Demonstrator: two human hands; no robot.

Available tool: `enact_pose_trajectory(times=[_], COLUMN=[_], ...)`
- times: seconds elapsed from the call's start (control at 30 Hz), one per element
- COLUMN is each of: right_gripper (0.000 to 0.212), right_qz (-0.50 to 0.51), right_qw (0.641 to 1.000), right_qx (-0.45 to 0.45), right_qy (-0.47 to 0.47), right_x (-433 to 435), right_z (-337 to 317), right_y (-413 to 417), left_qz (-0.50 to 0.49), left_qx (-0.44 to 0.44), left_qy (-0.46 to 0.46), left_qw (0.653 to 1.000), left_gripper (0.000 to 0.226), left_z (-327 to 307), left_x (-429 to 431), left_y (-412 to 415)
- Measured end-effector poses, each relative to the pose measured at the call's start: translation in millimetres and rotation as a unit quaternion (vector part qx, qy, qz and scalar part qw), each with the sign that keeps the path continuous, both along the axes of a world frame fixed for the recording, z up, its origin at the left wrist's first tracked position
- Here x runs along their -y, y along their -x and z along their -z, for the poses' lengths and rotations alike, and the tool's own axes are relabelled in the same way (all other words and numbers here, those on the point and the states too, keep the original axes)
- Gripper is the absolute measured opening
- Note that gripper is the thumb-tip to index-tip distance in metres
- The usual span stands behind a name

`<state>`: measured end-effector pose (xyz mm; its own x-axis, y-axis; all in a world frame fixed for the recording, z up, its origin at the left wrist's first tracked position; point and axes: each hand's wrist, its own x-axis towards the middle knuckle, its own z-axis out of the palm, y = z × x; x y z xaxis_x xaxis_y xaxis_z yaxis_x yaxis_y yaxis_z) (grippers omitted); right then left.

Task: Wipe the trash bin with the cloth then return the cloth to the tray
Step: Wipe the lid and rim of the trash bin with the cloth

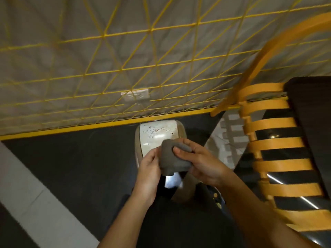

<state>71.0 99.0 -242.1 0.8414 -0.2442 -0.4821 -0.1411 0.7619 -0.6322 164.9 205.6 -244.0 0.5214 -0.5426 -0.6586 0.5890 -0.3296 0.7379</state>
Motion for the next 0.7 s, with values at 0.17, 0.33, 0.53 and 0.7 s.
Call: enact_pose_trajectory(times=[0.17,0.33,0.53,0.7], right_gripper=[0.023,0.034,0.016,0.009], right_qz=[0.055,0.036,0.08,0.145], right_qw=[0.99,0.975,0.986,0.978], right_qx=[-0.065,-0.117,-0.072,-0.063], right_qy=[0.111,0.186,0.127,0.133], right_x=[-30.2,-66.4,-101.0,-131.2], right_z=[23.7,22.8,-17.6,-52.1], right_y=[-7.7,9.3,36.3,50.6], left_qz=[-0.001,0.05,-0.094,-0.159], left_qx=[-0.061,0.053,-0.034,-0.123], left_qy=[0.111,0.086,0.085,0.173], left_qw=[0.992,0.994,0.991,0.964], left_gripper=[0.046,0.052,0.023,0.032], left_z=[22.5,14.6,-22.1,-59.9], left_x=[-29.7,-62.7,-88.9,-107.5], left_y=[9.2,32.2,56.0,76.1])
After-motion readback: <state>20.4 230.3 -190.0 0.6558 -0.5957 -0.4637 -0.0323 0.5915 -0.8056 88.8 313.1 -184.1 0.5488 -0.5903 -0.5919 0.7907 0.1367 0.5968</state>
